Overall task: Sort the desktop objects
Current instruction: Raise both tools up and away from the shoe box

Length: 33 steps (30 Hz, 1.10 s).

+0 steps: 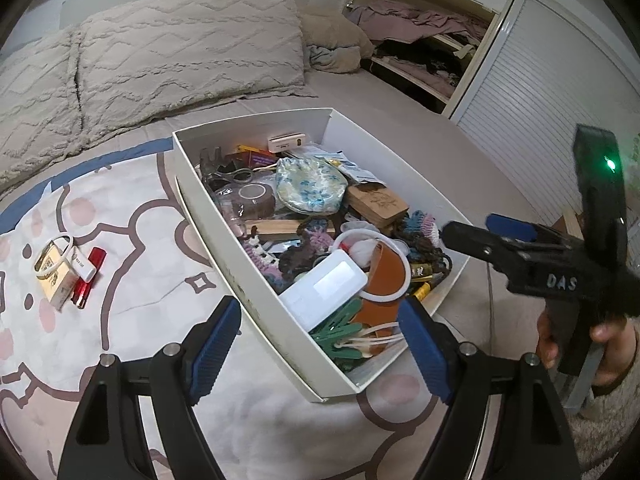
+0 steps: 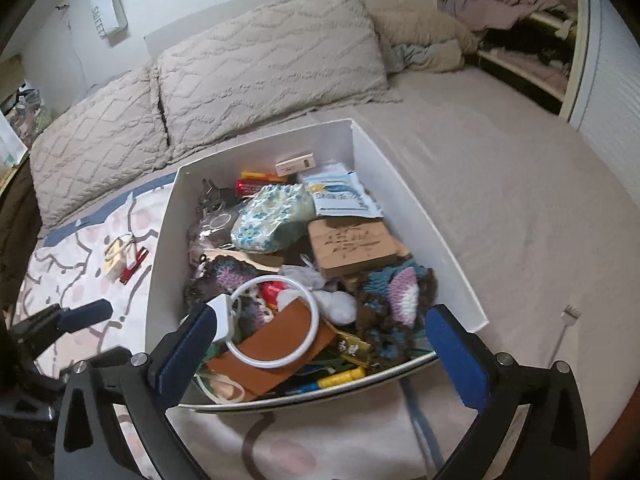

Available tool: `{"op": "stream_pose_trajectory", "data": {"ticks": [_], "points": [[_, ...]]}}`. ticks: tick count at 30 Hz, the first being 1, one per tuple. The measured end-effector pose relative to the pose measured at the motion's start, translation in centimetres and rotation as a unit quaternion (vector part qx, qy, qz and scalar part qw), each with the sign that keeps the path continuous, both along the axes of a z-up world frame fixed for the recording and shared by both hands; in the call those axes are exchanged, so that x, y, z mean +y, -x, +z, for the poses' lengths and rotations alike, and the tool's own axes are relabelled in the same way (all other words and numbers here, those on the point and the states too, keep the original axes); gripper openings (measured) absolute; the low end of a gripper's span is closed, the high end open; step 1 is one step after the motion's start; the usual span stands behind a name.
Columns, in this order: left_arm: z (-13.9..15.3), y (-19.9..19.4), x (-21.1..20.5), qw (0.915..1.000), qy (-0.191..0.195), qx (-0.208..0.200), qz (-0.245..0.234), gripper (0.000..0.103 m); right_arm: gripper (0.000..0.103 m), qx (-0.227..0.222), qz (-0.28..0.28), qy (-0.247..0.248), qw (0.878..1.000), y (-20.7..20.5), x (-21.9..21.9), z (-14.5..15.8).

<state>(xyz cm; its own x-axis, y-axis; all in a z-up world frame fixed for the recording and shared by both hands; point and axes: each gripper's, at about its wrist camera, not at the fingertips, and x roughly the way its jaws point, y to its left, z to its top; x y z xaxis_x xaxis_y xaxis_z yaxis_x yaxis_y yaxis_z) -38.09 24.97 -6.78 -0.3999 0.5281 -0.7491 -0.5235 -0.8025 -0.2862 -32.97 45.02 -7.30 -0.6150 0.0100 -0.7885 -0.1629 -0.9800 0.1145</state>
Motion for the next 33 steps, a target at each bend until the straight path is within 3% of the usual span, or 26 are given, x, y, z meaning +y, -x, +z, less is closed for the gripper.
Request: {"op": "stream_pose_trajectory", "data": {"ticks": [4,9,14,20,33], "points": [[0.1,0.1,-0.2,1.0,-0.003,0.006,0.004,0.086,0.103,0.025,-0.012,-0.025,0.999,-1.1,-0.3,0.2],[0.0,0.4,-0.5,0.9999,-0.005,0.007,0.008,0.087,0.103,0.052,-0.027,-0.019,0.998,-2.1,-0.3,0.8],[0.4,0.5,-1.0,0.9995,-0.008,0.024,0.019,0.102,0.103,0.068,-0.04,-0.02,0.997,-2.6,-0.5,1.1],[0.8,0.9,-1.5,0.9988,-0.02,0.036,0.025,0.103,0.103,0.089,-0.064,-0.011,0.994,-3.2,-0.5,1.5],[1.3,1.2,-3.1,0.9968,-0.026,0.06,0.045,0.103,0.103,0.101,-0.049,-0.043,0.993,-3.7,-2.0,1.4]]}}
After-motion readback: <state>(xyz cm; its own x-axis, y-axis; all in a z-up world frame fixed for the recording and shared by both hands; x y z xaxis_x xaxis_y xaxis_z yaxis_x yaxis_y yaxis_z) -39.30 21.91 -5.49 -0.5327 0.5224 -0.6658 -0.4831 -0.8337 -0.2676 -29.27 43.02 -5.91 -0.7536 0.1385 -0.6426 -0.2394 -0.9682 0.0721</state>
